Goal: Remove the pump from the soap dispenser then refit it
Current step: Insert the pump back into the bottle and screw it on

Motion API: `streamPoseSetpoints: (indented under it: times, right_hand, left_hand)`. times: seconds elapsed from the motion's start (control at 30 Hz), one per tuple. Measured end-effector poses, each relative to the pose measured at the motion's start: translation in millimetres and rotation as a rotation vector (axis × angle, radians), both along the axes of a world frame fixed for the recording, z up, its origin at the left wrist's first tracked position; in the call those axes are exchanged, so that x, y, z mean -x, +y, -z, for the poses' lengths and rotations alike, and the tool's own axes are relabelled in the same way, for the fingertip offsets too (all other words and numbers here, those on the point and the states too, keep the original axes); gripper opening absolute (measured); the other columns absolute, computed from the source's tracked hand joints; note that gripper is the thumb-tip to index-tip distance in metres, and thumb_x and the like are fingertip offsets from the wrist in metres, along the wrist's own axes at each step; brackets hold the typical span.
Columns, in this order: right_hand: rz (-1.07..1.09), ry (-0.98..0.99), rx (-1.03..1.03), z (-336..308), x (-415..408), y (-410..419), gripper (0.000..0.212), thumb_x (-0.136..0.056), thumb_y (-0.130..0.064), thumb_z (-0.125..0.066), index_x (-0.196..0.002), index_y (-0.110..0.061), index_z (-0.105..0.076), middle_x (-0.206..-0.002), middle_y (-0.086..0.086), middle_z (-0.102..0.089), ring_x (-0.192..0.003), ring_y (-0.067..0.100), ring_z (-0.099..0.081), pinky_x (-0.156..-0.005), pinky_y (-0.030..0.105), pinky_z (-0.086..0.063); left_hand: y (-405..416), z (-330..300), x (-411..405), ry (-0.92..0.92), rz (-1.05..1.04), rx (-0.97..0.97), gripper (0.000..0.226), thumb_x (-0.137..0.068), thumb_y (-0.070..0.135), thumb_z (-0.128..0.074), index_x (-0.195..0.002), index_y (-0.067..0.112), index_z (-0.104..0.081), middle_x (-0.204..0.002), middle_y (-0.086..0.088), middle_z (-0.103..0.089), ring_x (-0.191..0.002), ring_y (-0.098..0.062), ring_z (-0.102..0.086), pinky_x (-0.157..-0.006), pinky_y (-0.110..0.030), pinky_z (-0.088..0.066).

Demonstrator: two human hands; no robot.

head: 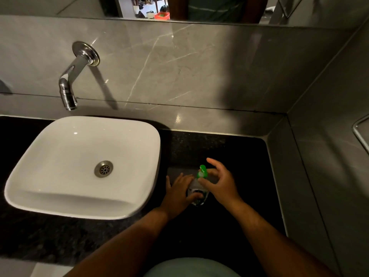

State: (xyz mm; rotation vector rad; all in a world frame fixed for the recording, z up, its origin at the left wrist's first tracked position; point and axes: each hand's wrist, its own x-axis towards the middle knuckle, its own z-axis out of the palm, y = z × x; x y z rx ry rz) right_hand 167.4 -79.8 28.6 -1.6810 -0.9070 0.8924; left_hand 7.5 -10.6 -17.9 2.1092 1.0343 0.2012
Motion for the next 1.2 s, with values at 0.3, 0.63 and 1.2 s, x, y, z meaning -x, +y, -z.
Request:
streamPoseSetpoints:
  times: [0.3,0.63,1.2]
  right_hand:
    - [-0.105,0.082,-0.012,-0.4,-7.5,-1.4,0.076,-0.080,-0.005,-0.076,-0.143,-0.021,-0.037,-0.124,-0.004,-0.061,-0.121,0.010,-0.056,-0.092,0.011,-0.045]
    - [-0.165,0.111,0.023,6.9,-8.1,1.7,0.086,-0.076,-0.024,-0.082,-0.146,-0.031,-0.032,-0.136,-0.009,-0.052,-0.122,-0.002,-0.050,-0.091,0.013,-0.045]
    - [0.046,-0.010,-0.016,6.0,4.0,-1.2,0.075,-0.066,-0.012,-0.088,-0.130,-0.019,-0.049,-0.092,-0.001,-0.067,-0.089,0.004,-0.065,-0.082,0.016,-0.050]
  left_hand:
    - [1.2,5.7,-0.6,0.009,0.001,-0.013,0.074,-0.071,0.078,-0.048,-0.131,0.036,-0.043,-0.144,0.011,-0.041,-0.143,-0.012,-0.015,-0.110,-0.055,0.016]
    - [1.5,-3.4,-1.7,0.013,0.038,0.012,0.070,-0.072,0.076,-0.049,-0.130,0.037,-0.043,-0.144,0.011,-0.041,-0.144,-0.015,-0.013,-0.109,-0.054,0.019]
    - [-1.7,-3.0,-1.1,0.016,0.020,0.011,0.061,-0.076,0.070,-0.054,-0.129,0.041,-0.042,-0.142,0.012,-0.043,-0.143,-0.014,-0.014,-0.109,-0.053,0.019]
